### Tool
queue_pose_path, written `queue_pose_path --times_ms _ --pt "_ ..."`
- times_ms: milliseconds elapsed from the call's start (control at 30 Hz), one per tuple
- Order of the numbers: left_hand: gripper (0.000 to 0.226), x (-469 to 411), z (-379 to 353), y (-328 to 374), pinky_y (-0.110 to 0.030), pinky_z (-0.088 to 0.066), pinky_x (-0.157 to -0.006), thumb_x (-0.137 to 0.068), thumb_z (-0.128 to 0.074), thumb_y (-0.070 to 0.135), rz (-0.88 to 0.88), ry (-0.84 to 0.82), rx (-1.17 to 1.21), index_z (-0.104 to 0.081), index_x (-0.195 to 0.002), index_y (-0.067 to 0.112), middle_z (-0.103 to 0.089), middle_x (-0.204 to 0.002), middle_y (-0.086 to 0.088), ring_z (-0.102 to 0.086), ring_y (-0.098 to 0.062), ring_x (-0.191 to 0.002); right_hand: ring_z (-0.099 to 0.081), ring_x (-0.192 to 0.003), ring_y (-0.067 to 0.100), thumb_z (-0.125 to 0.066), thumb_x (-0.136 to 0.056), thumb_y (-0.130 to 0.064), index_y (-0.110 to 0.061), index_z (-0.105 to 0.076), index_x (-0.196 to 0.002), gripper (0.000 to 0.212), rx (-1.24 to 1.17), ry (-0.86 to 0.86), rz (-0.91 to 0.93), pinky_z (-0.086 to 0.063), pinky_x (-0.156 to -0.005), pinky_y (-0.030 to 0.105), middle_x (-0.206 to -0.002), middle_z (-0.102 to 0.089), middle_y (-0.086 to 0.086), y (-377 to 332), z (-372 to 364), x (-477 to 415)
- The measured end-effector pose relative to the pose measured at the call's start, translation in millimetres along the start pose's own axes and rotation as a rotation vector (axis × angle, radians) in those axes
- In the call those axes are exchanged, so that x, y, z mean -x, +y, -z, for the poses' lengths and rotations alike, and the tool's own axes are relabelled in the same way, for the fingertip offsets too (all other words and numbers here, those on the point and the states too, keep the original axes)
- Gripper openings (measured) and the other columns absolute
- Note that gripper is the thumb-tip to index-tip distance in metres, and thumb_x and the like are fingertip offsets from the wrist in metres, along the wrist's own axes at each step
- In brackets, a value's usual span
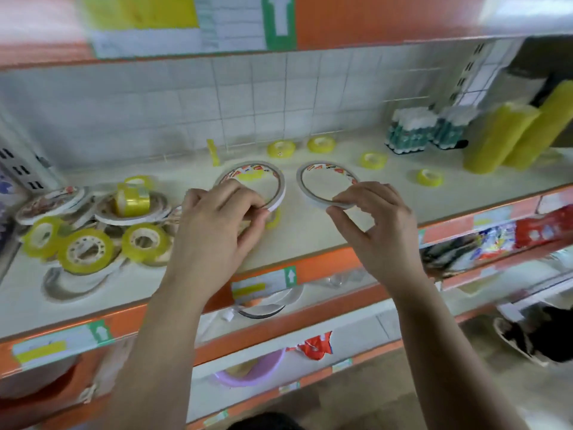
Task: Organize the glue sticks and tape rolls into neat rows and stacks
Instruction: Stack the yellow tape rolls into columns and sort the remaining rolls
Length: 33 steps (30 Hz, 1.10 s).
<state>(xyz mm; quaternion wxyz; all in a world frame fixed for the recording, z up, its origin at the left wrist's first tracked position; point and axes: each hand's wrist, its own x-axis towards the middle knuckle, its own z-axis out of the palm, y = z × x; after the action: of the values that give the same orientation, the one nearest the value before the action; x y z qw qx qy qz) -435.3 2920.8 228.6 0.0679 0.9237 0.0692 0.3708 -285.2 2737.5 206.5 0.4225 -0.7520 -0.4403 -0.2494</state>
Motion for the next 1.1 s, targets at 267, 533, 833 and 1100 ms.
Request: queue_pose_path --times_ms 267,533,833,1100 --pt "0.018 -72.4 -88.7 112.9 -0.043 -0.04 -0.073 -0.095 -0.051 0.028 -0.055 -0.023 0.104 -0.062 -0.09 0.015 -0.061 -0.088 0.004 -0.063 -0.024 -0.074 -0.062 -0.09 0.025 -0.071 -0.085 -0.02 -0.01 -0.073 -0.088 0.01 0.088 0.047 -0.02 -0.052 -0.073 0.039 -0.092 -0.068 0.001 108.0 112.2 -4.5" --pt "0.025 -128.4 -151.3 209.5 -0.037 -0.032 -0.076 -0.093 -0.051 0.034 -0.016 0.014 0.177 -0.064 -0.091 0.012 -0.063 -0.094 0.001 -0.053 -0.017 -0.085 -0.062 -0.09 0.019 -0.071 -0.088 -0.025 -0.012 -0.074 -0.091 0.013 0.117 0.002 0.02 -0.049 -0.077 0.031 -0.093 -0.069 0.0 207.6 200.6 -26.5" --pt "0.022 -190.7 -198.7 238.9 -0.04 -0.034 -0.074 -0.097 -0.051 0.03 -0.025 0.034 0.094 -0.063 -0.094 0.012 -0.062 -0.094 0.0 -0.06 -0.026 -0.077 -0.063 -0.091 0.02 -0.071 -0.087 -0.021 -0.013 -0.074 -0.091 0.01 0.078 0.034 0.041 -0.052 -0.077 0.042 -0.096 -0.069 0.0 292.6 224.9 -74.8" --pt "0.023 -260.7 -237.0 253.2 -0.045 -0.043 -0.072 -0.097 -0.051 0.028 -0.087 0.088 0.106 -0.063 -0.092 0.009 -0.062 -0.093 -0.003 -0.061 -0.028 -0.081 -0.06 -0.085 0.015 -0.07 -0.088 -0.021 -0.009 -0.074 -0.091 0.013 0.145 0.147 0.07 -0.051 -0.077 0.04 -0.091 -0.066 -0.001 353.4 266.0 -133.1"
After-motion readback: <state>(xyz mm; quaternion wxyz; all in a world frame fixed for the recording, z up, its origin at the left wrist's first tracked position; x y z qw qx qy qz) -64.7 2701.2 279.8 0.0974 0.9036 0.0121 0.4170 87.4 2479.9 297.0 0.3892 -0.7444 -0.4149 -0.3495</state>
